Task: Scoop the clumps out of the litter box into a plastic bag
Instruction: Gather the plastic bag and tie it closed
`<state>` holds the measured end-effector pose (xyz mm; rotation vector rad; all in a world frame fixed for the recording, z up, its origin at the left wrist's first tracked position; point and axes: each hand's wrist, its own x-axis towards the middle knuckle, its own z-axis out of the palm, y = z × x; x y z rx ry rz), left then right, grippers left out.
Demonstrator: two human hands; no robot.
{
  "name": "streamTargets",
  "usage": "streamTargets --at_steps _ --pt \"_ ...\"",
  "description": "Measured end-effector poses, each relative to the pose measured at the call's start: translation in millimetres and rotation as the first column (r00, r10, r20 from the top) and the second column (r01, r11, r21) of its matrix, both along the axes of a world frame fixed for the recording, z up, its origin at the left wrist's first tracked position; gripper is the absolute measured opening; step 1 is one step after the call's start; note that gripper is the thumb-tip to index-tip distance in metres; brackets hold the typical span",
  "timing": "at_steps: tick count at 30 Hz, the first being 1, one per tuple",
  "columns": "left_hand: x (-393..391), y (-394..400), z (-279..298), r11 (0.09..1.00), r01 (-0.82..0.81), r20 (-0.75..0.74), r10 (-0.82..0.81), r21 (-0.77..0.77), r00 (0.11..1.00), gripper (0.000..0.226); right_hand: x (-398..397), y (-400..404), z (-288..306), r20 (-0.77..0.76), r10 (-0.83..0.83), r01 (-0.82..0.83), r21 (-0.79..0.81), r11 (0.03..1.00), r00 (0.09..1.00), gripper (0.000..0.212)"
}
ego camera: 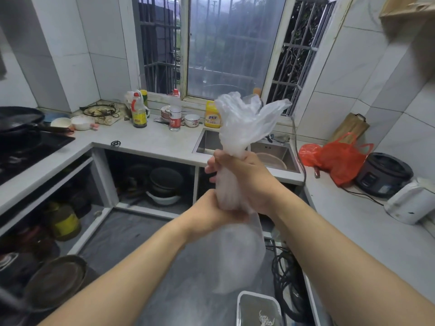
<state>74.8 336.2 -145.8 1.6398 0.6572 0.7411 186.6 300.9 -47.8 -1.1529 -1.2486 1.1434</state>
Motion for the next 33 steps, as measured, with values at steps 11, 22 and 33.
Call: streamTargets --at_steps 11,22,33 --pt "-17 5 -17 0.998 0.062 0.105 -0.065 0.034 0.992 0.016 -22 7 -6 -0.154 -0.042 0.023 -0.122 0.992 0.987 0.041" --pt "-49 20 -27 0.998 -0.005 0.061 0.002 0.057 0.998 0.030 -54 30 -20 -0.181 -0.035 0.008 -0.145 0.989 0.983 0.043" --pt "-101 49 -31 0.996 -0.061 -0.033 0.063 0.061 0.997 0.031 -106 61 -23 -0.115 -0.012 -0.007 -0.162 0.987 0.993 0.045"
